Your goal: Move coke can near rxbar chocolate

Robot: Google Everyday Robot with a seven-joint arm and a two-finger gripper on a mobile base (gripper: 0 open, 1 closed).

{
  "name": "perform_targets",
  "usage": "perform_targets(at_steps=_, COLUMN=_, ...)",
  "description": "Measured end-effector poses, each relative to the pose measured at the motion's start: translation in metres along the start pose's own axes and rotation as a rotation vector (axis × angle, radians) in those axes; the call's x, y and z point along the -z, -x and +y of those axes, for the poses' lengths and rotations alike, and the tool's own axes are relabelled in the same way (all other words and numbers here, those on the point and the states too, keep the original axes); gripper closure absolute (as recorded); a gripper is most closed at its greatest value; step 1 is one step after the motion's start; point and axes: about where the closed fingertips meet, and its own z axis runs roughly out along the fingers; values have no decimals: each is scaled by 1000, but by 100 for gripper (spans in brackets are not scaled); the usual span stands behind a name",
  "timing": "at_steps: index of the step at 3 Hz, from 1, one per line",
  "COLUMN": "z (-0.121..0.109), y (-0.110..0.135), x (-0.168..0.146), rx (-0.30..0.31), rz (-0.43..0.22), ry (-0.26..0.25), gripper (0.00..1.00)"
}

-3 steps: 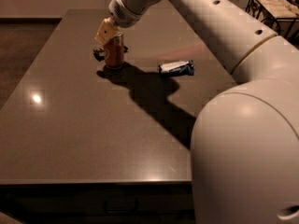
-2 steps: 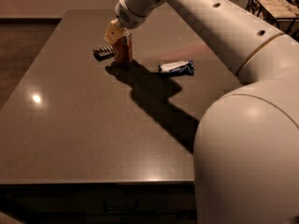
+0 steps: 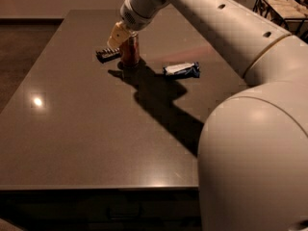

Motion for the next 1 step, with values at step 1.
perform_targets(at_steps=1, z=1, y=0, x=-1, rx=0, rz=1, ry=2, gripper=0)
